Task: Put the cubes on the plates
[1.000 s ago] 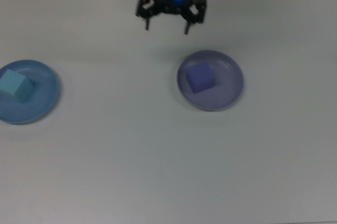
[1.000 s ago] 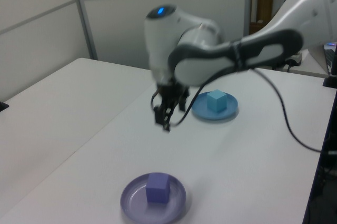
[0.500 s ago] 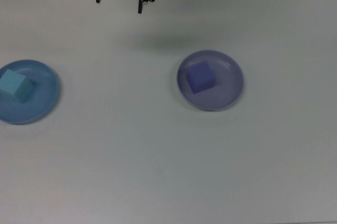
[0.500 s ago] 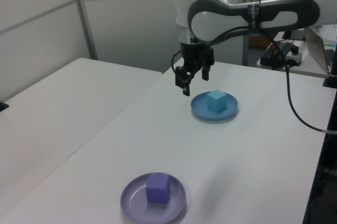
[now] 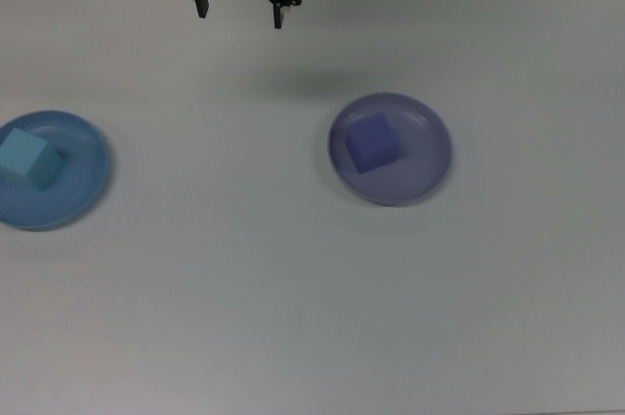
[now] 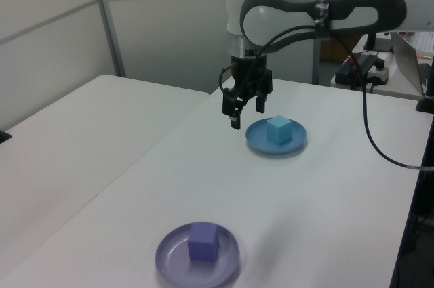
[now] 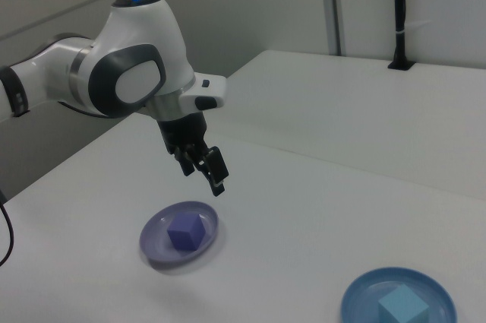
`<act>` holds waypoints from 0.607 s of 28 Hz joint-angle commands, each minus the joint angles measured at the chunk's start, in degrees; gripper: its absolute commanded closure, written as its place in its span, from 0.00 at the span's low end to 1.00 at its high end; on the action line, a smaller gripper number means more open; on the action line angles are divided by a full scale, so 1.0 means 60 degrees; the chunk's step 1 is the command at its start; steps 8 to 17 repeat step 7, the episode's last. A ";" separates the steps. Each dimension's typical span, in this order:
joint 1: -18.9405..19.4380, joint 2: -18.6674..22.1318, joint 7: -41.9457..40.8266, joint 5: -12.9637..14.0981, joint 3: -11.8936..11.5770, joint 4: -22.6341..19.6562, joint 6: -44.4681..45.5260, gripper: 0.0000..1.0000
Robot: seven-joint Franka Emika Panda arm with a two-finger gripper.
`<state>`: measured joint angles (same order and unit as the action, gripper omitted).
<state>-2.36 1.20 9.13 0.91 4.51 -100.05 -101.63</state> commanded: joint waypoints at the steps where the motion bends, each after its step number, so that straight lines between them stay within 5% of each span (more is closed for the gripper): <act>1: -0.0047 -0.0112 -0.0306 0.0230 -0.0048 0.0210 0.0269 0.00; 17: -0.0047 -0.0112 -0.0393 0.0200 -0.0048 0.0210 0.0269 0.00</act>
